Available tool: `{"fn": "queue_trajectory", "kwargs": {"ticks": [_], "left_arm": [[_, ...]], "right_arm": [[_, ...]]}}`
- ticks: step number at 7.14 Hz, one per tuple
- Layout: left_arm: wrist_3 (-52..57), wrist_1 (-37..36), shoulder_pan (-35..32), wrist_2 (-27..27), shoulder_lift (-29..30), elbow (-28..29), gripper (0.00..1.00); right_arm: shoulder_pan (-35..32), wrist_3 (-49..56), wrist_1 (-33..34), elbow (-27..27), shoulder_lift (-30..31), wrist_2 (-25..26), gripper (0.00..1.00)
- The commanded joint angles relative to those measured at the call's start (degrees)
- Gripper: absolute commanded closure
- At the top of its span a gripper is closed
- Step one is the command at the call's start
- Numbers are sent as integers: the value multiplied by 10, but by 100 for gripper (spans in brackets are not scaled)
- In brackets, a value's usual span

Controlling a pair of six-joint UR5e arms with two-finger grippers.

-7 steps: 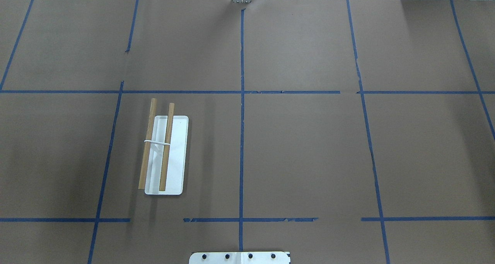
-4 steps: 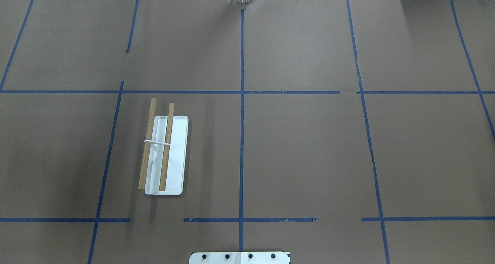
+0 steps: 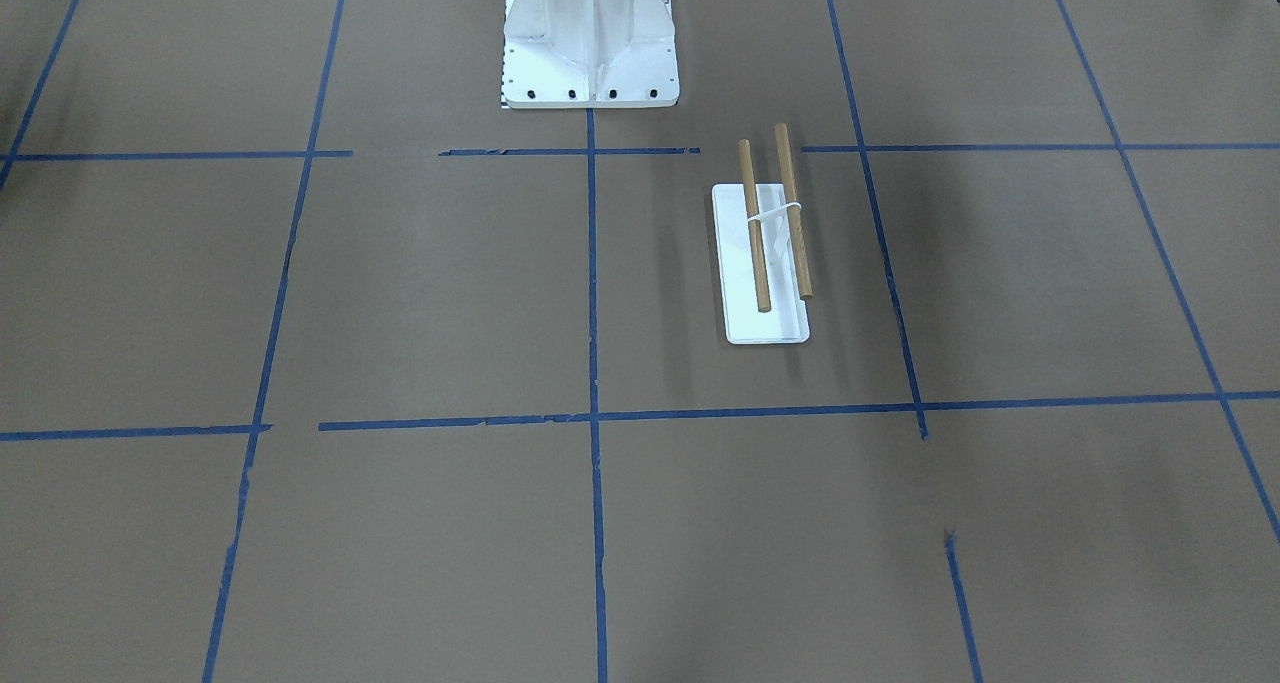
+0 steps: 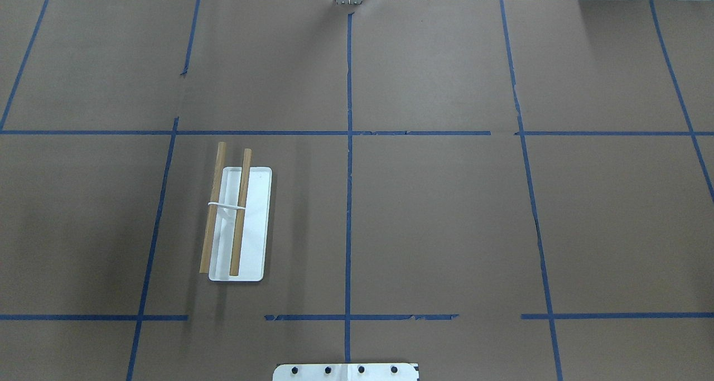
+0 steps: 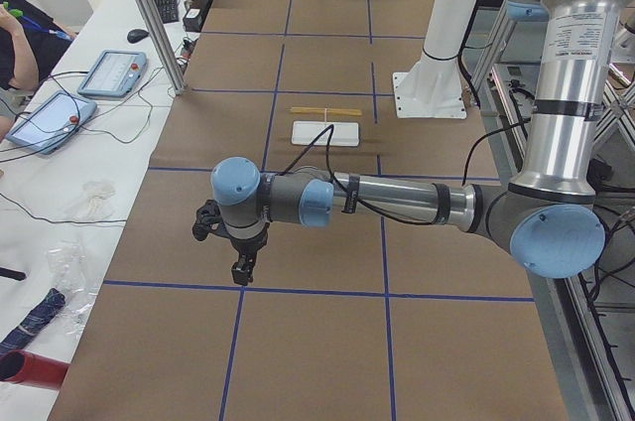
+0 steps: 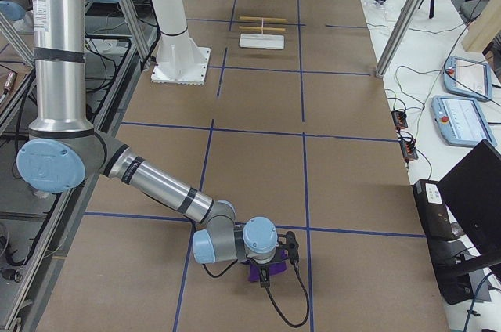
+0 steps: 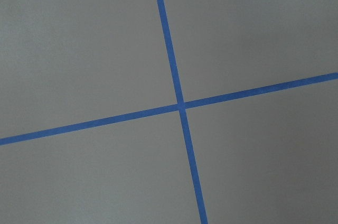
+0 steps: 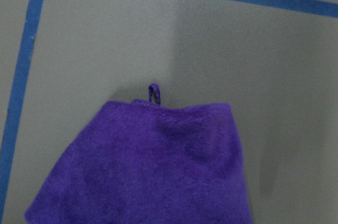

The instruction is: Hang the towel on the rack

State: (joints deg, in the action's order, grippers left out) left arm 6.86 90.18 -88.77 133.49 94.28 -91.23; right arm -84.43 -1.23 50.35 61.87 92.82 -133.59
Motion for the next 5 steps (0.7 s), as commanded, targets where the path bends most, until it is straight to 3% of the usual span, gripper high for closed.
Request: {"fn": "queue_trajectory", "kwargs": {"ticks": [1,4,5], "left_arm": [[0,0,0,0,1,-1,0],[0,0,0,0,1,-1,0],[0,0,0,0,1,-1,0]], "right_arm": [[6,-3,0,4,-1,1,99],[6,-1,-3,15,-8,-6,100],[4,0,-3,43,-7,-28,100]]}}
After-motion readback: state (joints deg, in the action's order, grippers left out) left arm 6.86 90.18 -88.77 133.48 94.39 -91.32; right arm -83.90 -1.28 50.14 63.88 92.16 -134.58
